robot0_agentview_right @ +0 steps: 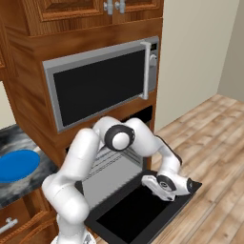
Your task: Take the baked cake out of the oven and place it on the plate for cooling. Then close the oven door.
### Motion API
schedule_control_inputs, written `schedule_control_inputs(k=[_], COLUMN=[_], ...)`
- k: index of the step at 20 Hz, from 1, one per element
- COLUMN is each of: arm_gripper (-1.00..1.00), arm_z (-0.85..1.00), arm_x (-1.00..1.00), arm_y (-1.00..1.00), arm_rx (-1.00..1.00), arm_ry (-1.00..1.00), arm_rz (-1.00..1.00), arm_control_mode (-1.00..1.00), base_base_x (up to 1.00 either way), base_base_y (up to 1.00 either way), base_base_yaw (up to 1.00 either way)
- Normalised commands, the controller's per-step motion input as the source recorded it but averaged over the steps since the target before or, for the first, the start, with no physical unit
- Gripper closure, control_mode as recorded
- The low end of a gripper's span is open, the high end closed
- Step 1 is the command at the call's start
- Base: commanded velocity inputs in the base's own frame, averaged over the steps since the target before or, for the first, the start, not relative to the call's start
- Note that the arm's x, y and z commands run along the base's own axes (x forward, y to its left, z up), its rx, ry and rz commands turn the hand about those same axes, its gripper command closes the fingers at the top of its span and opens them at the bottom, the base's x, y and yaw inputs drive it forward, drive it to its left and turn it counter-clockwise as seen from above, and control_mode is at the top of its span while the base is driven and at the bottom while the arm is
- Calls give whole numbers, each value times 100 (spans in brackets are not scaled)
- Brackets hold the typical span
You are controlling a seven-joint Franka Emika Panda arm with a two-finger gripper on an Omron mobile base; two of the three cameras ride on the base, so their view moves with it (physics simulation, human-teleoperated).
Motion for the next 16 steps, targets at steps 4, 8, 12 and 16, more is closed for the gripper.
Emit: schedule_control_inputs(k=[4, 8, 12, 16], arm_gripper=[-100, -100, -100, -100], arm_z=[27, 16, 10, 7], arm_x=[11, 4, 13, 17], arm_y=[13, 16, 23, 26], arm_rx=[10, 16, 16, 12], arm_ry=[15, 11, 3, 0], arm_rz=[0, 0, 0, 0], arm_control_mode=[-100, -100, -100, -100], base_base_x=[0, 0, 0, 0], base_base_y=[0, 0, 0, 0], base_base_yaw=[0, 0, 0, 0])
